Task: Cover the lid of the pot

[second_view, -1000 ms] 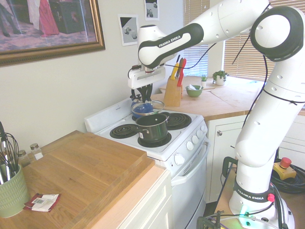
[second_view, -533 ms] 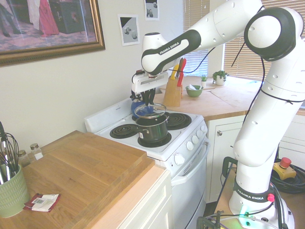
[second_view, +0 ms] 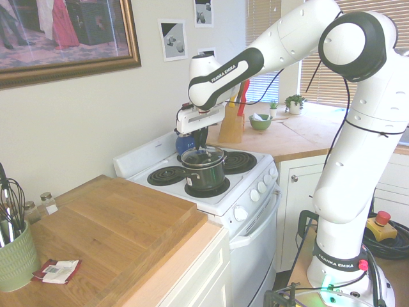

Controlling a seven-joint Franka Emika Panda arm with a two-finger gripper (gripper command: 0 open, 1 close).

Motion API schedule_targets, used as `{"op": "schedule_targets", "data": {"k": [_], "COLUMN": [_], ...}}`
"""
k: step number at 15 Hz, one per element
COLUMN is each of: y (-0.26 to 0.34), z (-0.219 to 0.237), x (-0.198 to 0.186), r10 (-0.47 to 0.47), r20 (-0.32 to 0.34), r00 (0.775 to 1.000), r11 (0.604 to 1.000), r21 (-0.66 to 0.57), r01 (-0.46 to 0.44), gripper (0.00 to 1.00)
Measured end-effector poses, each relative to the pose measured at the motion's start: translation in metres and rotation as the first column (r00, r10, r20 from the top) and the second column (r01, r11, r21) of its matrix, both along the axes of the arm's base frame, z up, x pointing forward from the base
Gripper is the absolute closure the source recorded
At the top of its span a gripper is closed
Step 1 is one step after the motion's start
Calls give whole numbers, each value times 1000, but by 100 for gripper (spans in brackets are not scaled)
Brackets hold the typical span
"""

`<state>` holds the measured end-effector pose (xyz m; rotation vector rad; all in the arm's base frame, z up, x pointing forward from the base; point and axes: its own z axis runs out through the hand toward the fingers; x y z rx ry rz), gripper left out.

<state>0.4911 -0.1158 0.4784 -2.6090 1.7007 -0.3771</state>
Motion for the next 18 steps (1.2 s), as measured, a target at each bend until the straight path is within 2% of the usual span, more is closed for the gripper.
{"op": "schedule_targets", "data": {"k": [6,7,18], "y": [1,2,4], "z": [-15,-16,-16], "x": [6,7,7], "r10": [12,16,43], "r20": [-25,-26,-31], "r00": [1000,1000,999], "r11": [1000,1000,999], "r21": [-2,-2,-4], "r01": [-12,-16,-43], "gripper": [100,0,0]}}
